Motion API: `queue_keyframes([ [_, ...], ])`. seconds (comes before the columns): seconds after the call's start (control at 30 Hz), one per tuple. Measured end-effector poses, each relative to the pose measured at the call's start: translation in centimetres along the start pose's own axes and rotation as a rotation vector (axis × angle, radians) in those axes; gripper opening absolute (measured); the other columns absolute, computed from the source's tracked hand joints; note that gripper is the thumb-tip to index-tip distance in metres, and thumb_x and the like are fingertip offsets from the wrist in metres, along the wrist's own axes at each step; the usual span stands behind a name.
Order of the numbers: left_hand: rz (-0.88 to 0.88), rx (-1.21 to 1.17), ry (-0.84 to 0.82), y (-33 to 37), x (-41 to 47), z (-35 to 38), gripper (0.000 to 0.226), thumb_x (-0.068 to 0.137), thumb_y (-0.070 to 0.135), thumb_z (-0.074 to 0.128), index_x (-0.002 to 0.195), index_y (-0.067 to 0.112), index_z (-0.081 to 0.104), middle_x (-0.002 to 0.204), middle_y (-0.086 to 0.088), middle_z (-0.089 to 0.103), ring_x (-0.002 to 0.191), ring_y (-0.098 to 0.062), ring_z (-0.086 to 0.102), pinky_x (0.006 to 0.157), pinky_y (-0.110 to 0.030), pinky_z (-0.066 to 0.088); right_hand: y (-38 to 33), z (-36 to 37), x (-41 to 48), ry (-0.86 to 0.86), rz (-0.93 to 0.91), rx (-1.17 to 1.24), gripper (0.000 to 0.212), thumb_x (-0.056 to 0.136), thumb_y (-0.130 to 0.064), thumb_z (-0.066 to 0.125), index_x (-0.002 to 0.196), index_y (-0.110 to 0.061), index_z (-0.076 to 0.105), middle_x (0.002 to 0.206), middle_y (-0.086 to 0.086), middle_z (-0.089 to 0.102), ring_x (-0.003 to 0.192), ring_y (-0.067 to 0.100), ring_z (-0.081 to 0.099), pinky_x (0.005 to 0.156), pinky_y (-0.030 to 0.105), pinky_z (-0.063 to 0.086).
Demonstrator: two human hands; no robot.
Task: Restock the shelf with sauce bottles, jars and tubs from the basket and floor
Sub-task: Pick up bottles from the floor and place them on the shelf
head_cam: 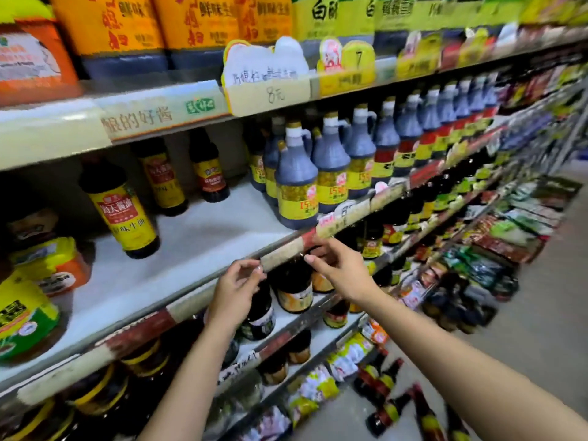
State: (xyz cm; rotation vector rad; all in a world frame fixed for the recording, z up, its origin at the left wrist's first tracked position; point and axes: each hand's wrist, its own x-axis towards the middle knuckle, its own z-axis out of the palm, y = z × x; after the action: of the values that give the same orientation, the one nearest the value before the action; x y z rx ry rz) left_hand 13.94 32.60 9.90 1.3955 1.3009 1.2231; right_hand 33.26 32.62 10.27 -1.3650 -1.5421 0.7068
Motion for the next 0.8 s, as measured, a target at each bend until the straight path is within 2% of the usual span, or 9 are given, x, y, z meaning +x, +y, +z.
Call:
queue_keyframes([
  [0.07,-0.026,0.016,-0.056,-0.1,-0.7,1.9,0.02,0.091,0.005,0.05,0.081,0.021,0.054,0.085,0.004,0.06,0.075,-0.005,0.063,0.068,-0.018,0.046,1.5,-2.0,-1.3,0.017,0.05,-0.013,0.032,0.084,-0.026,0.066,0.113,-0.015,0.06,0.095,0.005,0.068,0.081,0.014,0.061,0.07,0.013,0.045],
  [0.17,-0.05,0.066,-0.16,-0.5,-1.8,5.2,0.017,0.091,0.009,0.052,0.082,0.023,0.057,0.087,0.003,0.063,0.082,-0.013,0.062,0.073,-0.025,0.046,4.7,-5.4,-4.2,0.03,0.117,-0.049,0.038,0.085,-0.032,0.064,0.119,-0.018,0.056,0.097,0.0,0.066,0.085,0.012,0.063,0.074,0.017,0.048],
  [0.27,-0.085,0.08,-0.232,-1.2,-2.7,8.9,0.016,0.091,0.008,0.052,0.082,0.02,0.057,0.084,-0.001,0.063,0.079,-0.015,0.06,0.075,-0.03,0.047,8.3,-8.6,-7.4,0.056,0.208,-0.067,0.039,0.084,-0.034,0.065,0.119,-0.02,0.054,0.093,-0.003,0.064,0.078,0.005,0.06,0.065,0.006,0.044],
  [0.3,-0.099,0.1,-0.275,-1.6,-3.0,10.9,0.016,0.091,0.008,0.052,0.081,0.02,0.057,0.083,-0.002,0.063,0.078,-0.016,0.06,0.077,-0.033,0.047,9.8,-10.2,-8.8,0.078,0.254,-0.076,0.04,0.084,-0.034,0.065,0.12,-0.019,0.054,0.093,-0.003,0.063,0.078,0.007,0.061,0.068,0.009,0.047],
  [0.37,-0.135,0.145,-0.361,-2.3,-3.7,14.5,0.017,0.092,0.009,0.052,0.08,0.02,0.056,0.082,-0.003,0.062,0.077,-0.017,0.06,0.077,-0.035,0.046,12.3,-12.9,-11.2,0.112,0.324,-0.069,0.04,0.085,-0.031,0.065,0.121,-0.019,0.054,0.093,-0.002,0.062,0.081,0.012,0.061,0.077,0.025,0.051],
  [0.53,-0.228,0.192,-0.555,-4.5,-6.0,23.5,0.017,0.092,0.008,0.051,0.08,0.02,0.055,0.082,-0.002,0.062,0.074,-0.014,0.06,0.052,-0.013,0.044,17.4,-19.0,-17.1,0.221,0.516,-0.046,0.04,0.082,-0.027,0.068,0.118,-0.018,0.055,0.096,0.001,0.062,0.089,0.021,0.063,0.086,0.038,0.051],
  [0.63,-0.309,0.196,-0.658,-6.0,-8.3,28.5,0.014,0.092,0.006,0.05,0.083,0.015,0.055,0.082,-0.002,0.059,0.067,-0.01,0.063,0.061,-0.02,0.045,20.0,-22.4,-20.8,0.27,0.618,-0.04,0.041,0.081,-0.028,0.069,0.118,-0.016,0.056,0.098,0.001,0.062,0.092,0.018,0.061,0.089,0.035,0.049],
  [0.7,-0.337,0.201,-0.731,-7.0,-9.6,31.2,0.006,0.093,0.006,0.048,0.094,0.008,0.054,0.082,0.0,0.058,0.055,0.003,0.063,0.055,-0.012,0.046,21.6,-24.2,-22.9,0.297,0.689,-0.045,0.04,0.082,-0.028,0.068,0.118,-0.016,0.057,0.101,0.003,0.063,0.093,0.015,0.059,0.085,0.026,0.047],
  [0.8,-0.381,0.23,-0.818,-8.4,-10.8,34.2,0.006,0.094,0.009,0.048,0.097,0.01,0.053,0.085,0.002,0.059,0.052,0.008,0.061,0.053,-0.008,0.045,23.6,-26.1,-25.3,0.325,0.782,-0.025,0.04,0.082,-0.03,0.068,0.118,-0.017,0.057,0.104,0.006,0.063,0.096,0.018,0.06,0.086,0.03,0.048],
])
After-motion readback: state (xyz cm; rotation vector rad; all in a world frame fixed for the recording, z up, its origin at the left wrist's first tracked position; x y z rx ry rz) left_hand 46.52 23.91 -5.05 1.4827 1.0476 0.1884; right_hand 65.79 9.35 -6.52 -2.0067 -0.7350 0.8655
